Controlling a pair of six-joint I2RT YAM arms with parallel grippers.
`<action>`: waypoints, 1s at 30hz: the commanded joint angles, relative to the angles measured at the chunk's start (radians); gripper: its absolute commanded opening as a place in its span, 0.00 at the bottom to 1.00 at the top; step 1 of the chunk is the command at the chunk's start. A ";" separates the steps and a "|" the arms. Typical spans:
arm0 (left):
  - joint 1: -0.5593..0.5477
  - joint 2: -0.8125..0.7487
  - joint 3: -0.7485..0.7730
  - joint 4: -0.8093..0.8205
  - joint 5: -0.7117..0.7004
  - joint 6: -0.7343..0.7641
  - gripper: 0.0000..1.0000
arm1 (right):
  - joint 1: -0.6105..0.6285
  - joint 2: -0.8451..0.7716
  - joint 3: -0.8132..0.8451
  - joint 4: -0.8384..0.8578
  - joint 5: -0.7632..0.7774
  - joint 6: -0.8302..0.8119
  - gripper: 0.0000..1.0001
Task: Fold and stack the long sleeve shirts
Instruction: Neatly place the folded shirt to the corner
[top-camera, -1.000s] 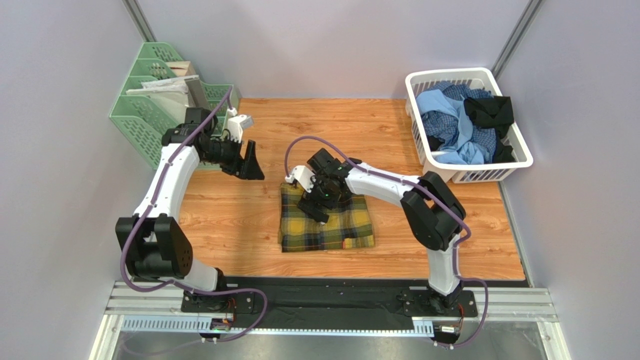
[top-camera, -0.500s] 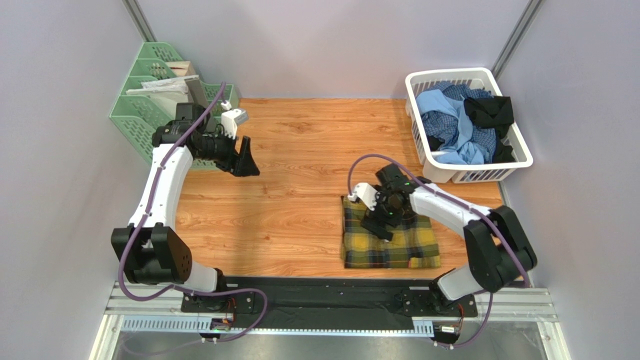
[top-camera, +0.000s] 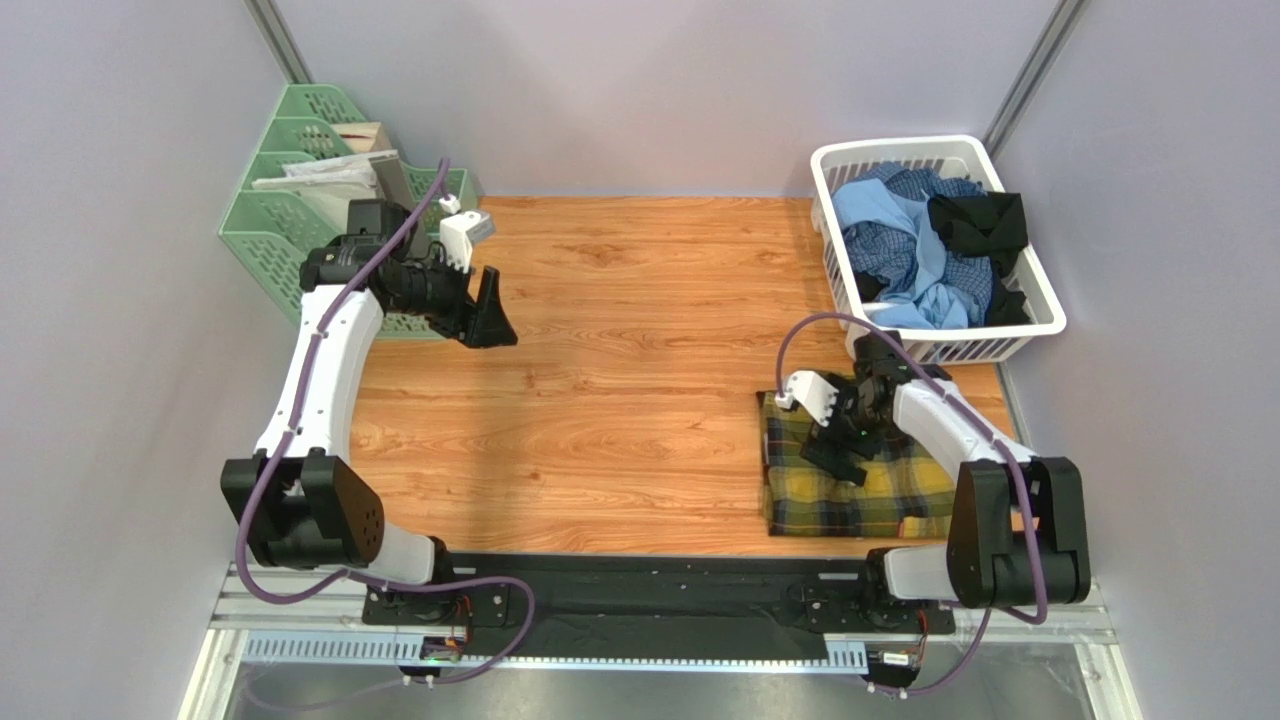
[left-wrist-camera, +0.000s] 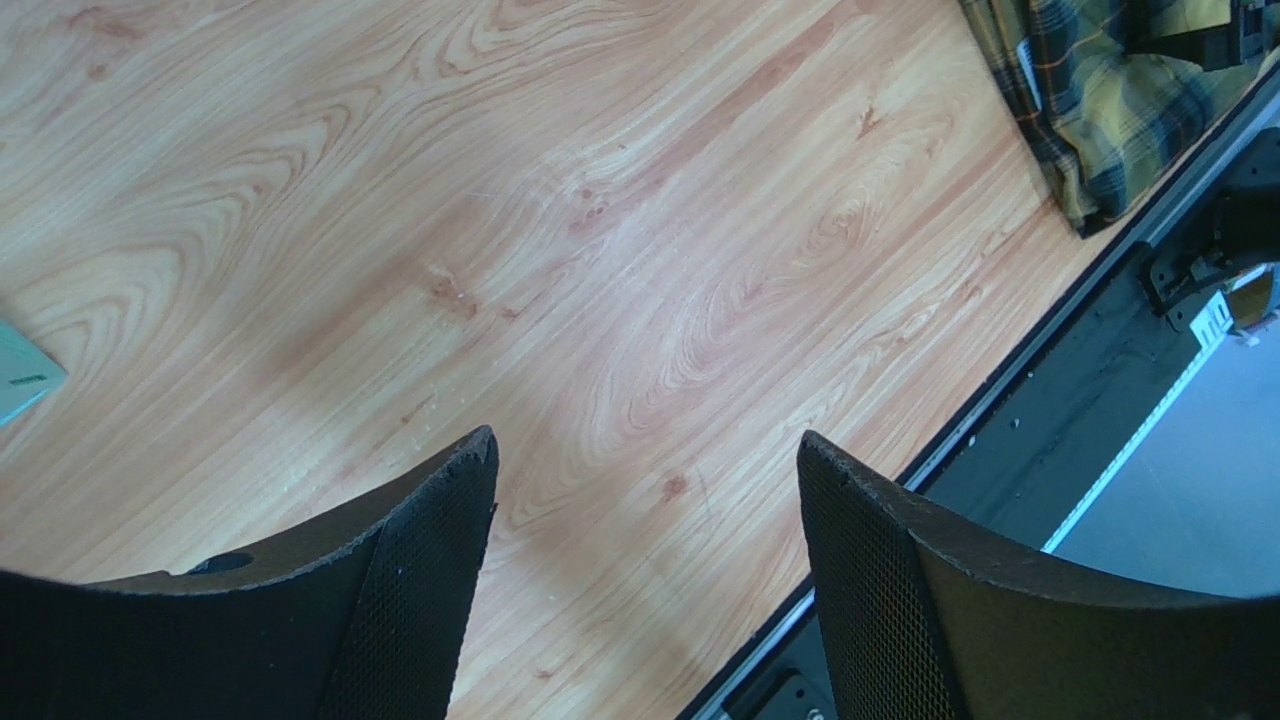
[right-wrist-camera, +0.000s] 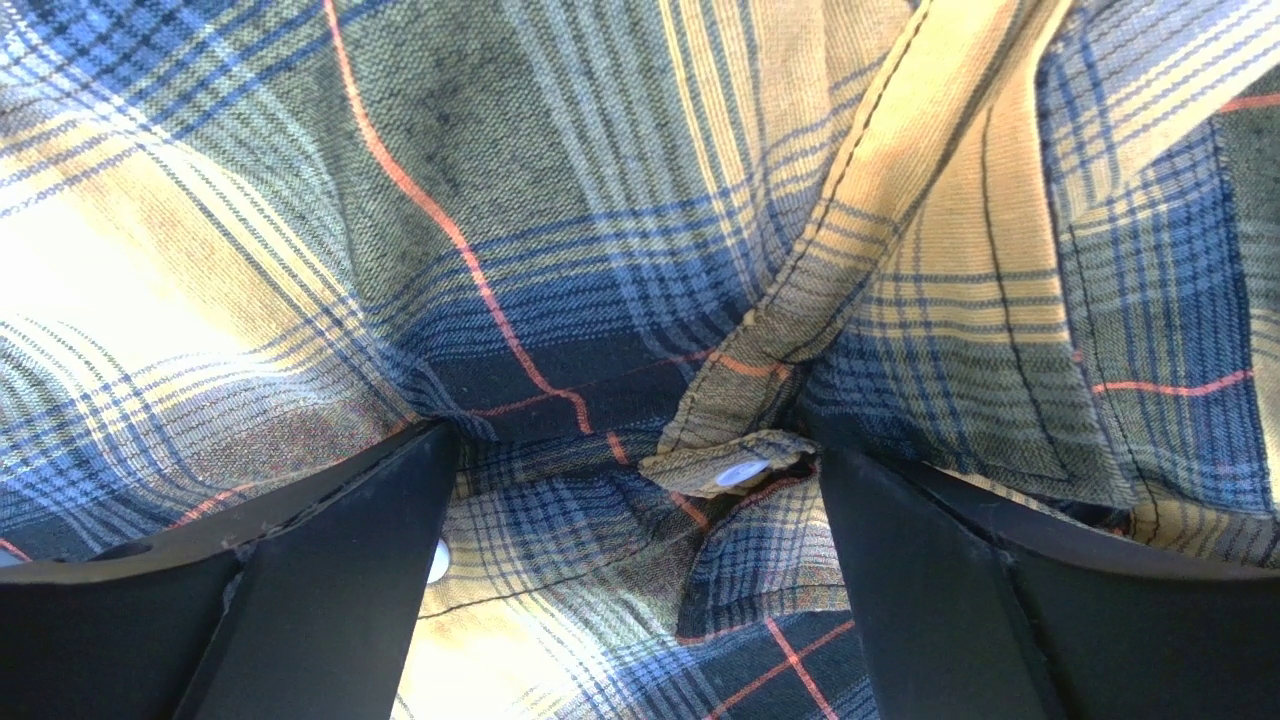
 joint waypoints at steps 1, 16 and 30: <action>0.006 0.001 0.053 -0.002 0.013 0.024 0.79 | -0.142 0.013 -0.079 -0.120 0.130 -0.195 1.00; 0.007 0.012 0.054 0.005 0.013 0.002 0.79 | -0.419 0.127 0.004 -0.096 0.181 -0.463 0.99; 0.007 -0.004 0.062 0.033 0.056 -0.039 0.80 | -0.437 -0.168 0.189 -0.473 0.018 -0.459 1.00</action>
